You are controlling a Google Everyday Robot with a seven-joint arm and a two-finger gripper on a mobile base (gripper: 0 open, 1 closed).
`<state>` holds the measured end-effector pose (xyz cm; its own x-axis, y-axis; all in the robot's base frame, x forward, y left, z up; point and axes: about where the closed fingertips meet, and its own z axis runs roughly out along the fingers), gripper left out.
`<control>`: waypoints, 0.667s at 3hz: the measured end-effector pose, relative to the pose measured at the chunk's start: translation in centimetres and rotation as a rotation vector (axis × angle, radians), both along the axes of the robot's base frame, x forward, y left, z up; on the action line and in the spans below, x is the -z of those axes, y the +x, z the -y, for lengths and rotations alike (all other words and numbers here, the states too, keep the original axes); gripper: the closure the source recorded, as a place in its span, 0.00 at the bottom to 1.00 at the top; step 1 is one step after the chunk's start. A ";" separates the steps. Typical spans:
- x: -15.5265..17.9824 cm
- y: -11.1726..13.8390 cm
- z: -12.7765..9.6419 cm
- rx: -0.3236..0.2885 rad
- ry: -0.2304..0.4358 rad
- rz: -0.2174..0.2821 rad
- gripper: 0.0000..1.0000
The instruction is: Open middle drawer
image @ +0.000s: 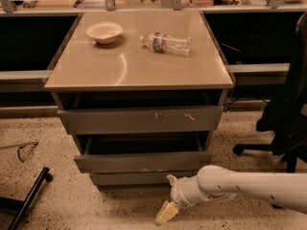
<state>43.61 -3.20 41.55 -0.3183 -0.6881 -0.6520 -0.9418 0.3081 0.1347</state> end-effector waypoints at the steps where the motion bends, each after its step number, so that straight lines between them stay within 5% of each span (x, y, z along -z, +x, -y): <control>1: -1.4 1.5 0.5 0.025 -0.009 0.048 0.00; 2: -2.8 4.0 1.3 0.054 -0.026 0.100 0.00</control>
Offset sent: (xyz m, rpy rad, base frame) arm 0.0736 -0.0264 0.0473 -0.0513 -0.1713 -0.0977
